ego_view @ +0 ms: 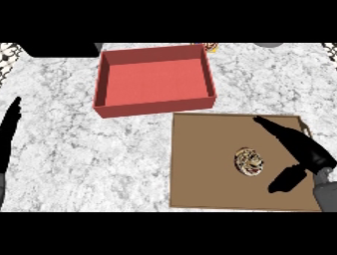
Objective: Pick the cupcake from the tray and place it in the cardboard box
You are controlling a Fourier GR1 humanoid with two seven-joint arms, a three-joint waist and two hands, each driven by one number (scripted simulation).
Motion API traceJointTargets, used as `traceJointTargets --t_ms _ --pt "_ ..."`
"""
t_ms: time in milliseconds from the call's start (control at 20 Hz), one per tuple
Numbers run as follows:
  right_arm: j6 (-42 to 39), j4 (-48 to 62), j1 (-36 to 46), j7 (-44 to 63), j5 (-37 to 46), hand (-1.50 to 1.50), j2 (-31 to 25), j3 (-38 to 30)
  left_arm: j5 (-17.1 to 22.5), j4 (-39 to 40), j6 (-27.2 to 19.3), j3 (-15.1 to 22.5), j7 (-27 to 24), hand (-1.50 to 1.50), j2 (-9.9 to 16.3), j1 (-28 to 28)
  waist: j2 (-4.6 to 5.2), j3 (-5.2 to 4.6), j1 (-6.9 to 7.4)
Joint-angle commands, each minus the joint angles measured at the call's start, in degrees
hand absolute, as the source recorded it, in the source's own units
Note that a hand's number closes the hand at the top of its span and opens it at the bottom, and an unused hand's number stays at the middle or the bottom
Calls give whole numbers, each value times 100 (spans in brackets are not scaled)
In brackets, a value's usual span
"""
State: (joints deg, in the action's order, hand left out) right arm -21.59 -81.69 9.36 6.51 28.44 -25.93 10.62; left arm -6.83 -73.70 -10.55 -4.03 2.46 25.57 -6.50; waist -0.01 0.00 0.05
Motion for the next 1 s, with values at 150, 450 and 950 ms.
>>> traceJointTargets --t_ms 150,450,950 --pt "-432 -572 -22 212 49 -150 429 -40 -101 -519 301 -179 190 0 -50 258 -7 0 9" --pt "-583 -960 -360 76 253 -150 601 -166 -540 -374 143 -200 148 0 -422 191 -3 0 -8" --pt "-705 -707 -476 805 913 -150 949 107 -544 -402 405 -466 114 0 -371 149 -3 1 -3"
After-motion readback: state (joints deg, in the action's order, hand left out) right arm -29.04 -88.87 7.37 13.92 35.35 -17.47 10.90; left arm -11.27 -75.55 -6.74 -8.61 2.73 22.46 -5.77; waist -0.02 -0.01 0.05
